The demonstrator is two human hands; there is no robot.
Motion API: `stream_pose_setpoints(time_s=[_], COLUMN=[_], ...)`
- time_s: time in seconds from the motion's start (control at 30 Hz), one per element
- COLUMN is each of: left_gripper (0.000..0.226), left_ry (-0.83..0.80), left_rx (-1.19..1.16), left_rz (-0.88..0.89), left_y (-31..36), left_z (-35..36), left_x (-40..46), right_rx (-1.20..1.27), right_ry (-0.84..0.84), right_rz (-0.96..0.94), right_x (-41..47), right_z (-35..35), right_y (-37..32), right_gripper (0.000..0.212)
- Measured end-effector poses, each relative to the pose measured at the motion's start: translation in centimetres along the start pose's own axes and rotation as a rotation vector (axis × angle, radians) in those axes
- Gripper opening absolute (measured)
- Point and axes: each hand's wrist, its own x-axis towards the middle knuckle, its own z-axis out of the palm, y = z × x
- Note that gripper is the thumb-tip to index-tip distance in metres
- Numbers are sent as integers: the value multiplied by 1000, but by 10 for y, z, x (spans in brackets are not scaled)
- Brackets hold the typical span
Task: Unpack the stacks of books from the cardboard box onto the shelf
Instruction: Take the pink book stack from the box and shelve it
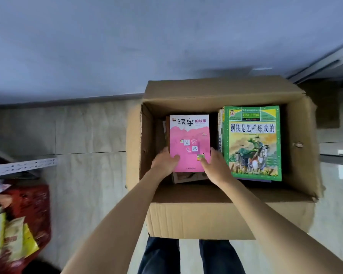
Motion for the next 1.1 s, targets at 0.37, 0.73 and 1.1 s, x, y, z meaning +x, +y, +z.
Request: stream_pose_setpoints(time_s=[0.37, 0.73, 1.1], left_gripper=[80, 80, 80], left_ry=[73, -50, -92], left_rx=[-643, -975, -1029], left_rz=[-229, -182, -99], left_y=[1, -19, -21], left_z=[39, 43, 16], left_x=[71, 65, 46], right_rx=[561, 651, 897], right_ry=[-28, -82, -111], right_rz=[251, 440, 458], right_x=[79, 69, 26], right_z=[32, 28, 35], right_y=[11, 16, 4], right_gripper=[55, 86, 51])
